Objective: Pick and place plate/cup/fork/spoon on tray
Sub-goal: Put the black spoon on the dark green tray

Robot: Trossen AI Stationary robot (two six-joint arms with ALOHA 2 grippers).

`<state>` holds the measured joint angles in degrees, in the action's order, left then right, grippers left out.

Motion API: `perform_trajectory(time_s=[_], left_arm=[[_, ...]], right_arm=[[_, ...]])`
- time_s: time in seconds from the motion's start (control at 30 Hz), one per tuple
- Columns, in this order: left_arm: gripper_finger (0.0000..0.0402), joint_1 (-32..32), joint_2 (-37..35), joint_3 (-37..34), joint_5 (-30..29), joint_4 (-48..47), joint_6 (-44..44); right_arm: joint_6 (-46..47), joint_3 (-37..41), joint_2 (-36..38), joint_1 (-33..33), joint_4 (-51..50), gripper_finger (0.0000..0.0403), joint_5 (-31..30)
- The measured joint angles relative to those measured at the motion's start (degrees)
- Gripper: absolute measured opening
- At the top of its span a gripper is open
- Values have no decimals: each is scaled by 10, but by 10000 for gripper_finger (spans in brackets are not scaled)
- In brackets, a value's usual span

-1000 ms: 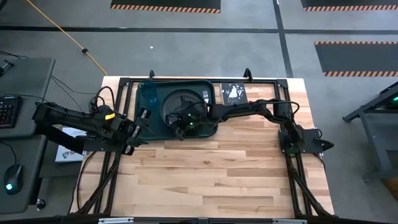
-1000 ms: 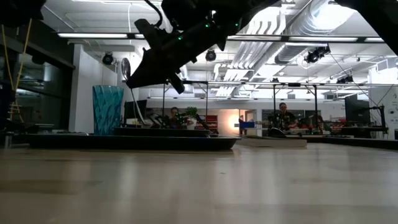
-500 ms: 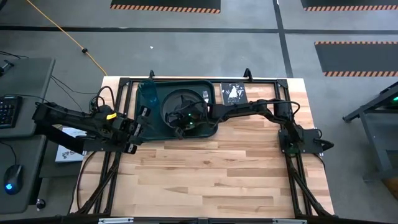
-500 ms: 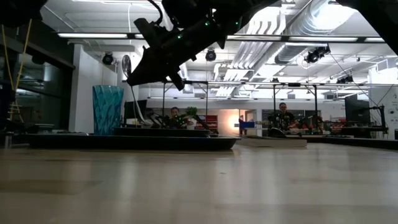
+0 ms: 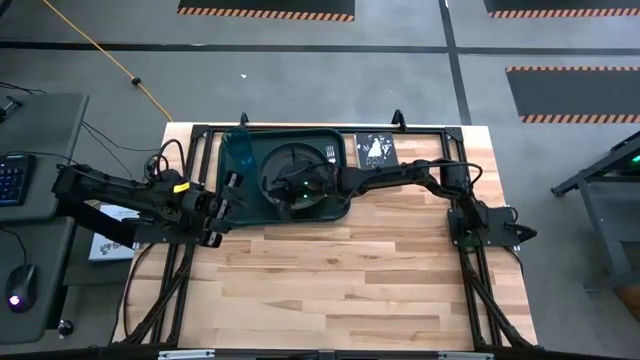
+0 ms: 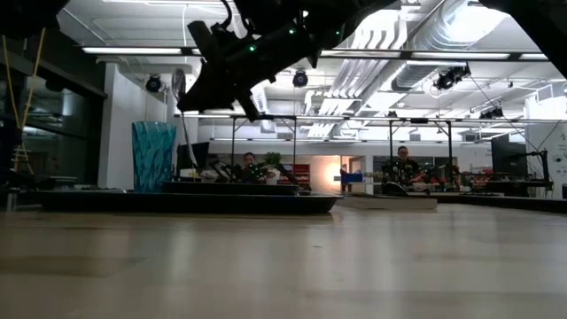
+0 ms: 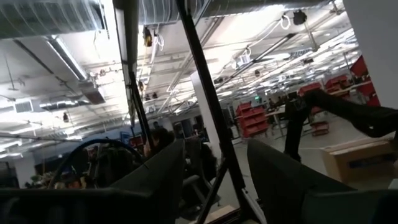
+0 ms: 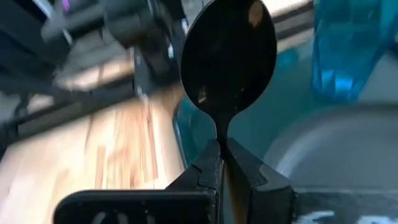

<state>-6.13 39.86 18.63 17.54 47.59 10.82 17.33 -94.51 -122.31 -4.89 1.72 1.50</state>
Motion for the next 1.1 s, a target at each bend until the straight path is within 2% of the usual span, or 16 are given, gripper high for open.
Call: perform_trajectory(time_s=[0.17, 0.3, 0.5, 0.57, 0.63, 0.8, 0.9, 1.1], left_arm=[[165, 0, 0, 0, -1, 0, 8], [165, 0, 0, 0, -2, 2, 0], [165, 0, -2, 0, 0, 17, -43], [165, 0, -9, 0, 2, 11, -63], [165, 0, -17, 0, 2, 14, -96], [165, 0, -32, 0, 3, 17, -160], [165, 0, -34, 0, 3, 16, -157], [165, 0, -34, 0, 2, 16, -137]], right_arm=[[32, 0, -38, 0, 136, 0, -4], [63, -47, -94, 0, 165, 0, 1], [46, -215, -191, 0, 76, 0, 6], [46, -251, -212, -1, 47, 0, 15], [49, -274, -226, -2, 29, 0, -5], [71, -276, -232, -9, 9, 0, -51], [98, -275, -232, -14, 7, 0, -79], [130, -275, -241, -13, 7, 0, -99]])
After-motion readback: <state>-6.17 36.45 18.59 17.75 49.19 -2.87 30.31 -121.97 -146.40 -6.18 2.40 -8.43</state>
